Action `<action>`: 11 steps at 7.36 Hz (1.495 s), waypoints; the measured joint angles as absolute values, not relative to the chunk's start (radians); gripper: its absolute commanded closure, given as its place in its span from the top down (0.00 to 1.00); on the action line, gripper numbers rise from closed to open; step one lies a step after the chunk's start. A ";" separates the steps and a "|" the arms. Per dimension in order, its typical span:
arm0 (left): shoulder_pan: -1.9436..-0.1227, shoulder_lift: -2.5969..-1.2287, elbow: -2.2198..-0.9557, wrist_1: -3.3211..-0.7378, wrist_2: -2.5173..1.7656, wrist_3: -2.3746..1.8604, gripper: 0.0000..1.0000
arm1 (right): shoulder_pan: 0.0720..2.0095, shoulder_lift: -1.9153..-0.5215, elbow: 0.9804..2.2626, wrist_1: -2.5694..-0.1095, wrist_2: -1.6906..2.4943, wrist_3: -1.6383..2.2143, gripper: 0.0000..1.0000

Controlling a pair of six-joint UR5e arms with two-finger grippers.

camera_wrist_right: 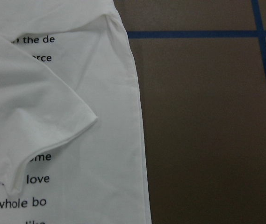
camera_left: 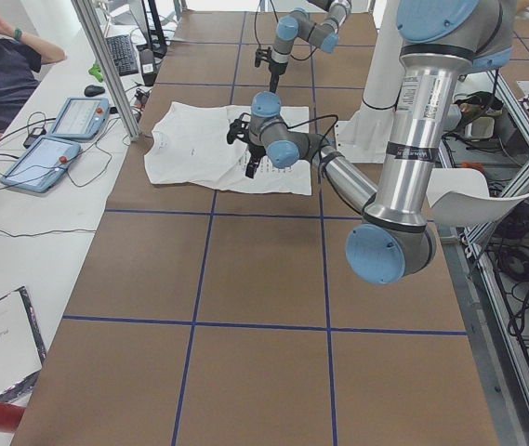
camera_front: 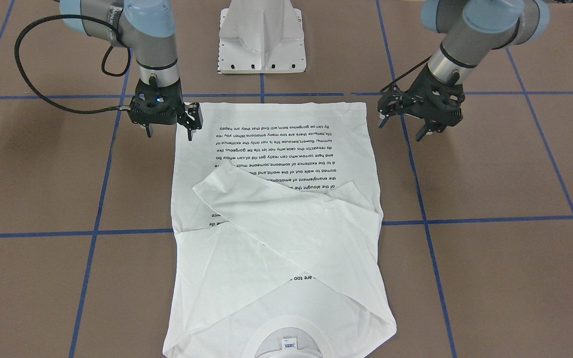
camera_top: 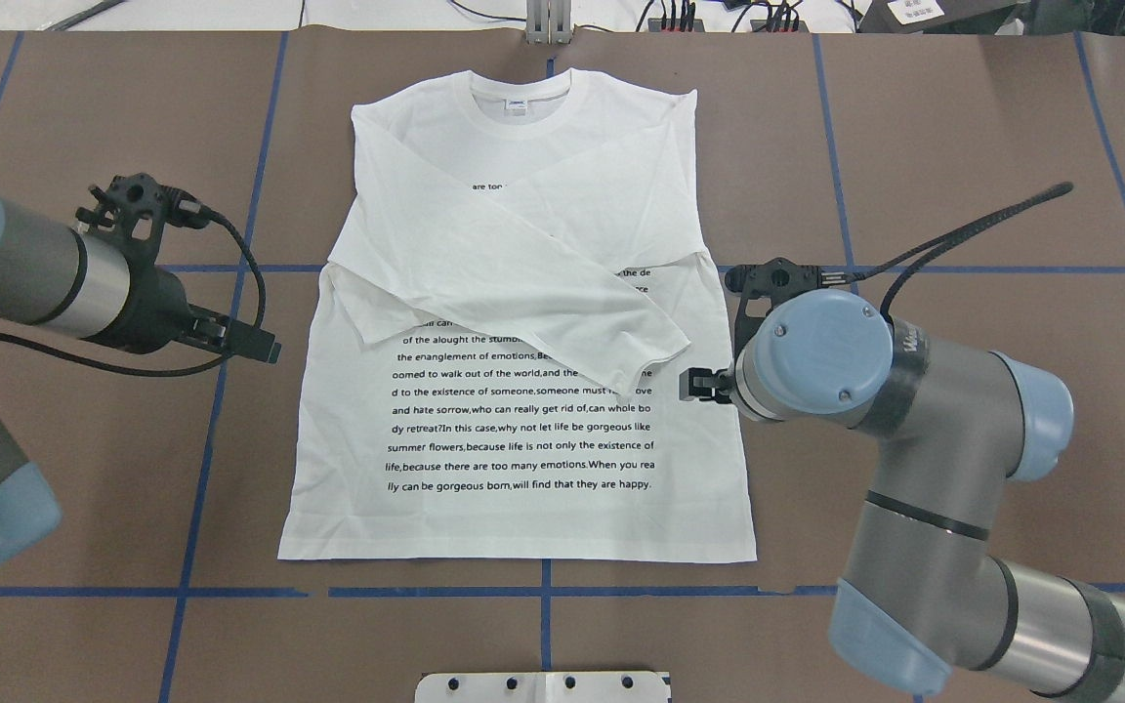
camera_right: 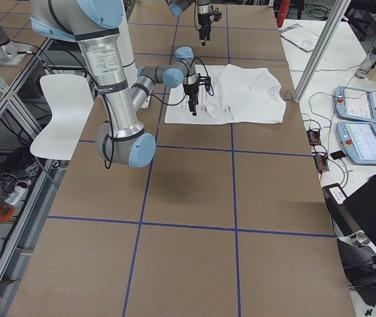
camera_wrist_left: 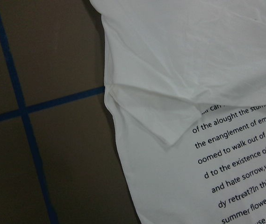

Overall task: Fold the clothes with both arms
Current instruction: 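Lower both grippers to the hem corners nearest the robot, then grasp the bottom hem corners with both grippers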

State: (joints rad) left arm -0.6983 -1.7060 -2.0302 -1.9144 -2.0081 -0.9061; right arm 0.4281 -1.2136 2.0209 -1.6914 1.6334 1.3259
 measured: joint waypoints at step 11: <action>-0.321 -1.635 -2.027 -1.922 -1.733 -1.430 0.75 | 0.233 -1.462 2.135 -1.408 1.496 1.503 1.00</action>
State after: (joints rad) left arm -0.3214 -1.6347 -2.0272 -1.9217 -1.7334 -1.4297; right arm 0.2326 -1.4624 2.1348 -1.4083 1.4956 1.5033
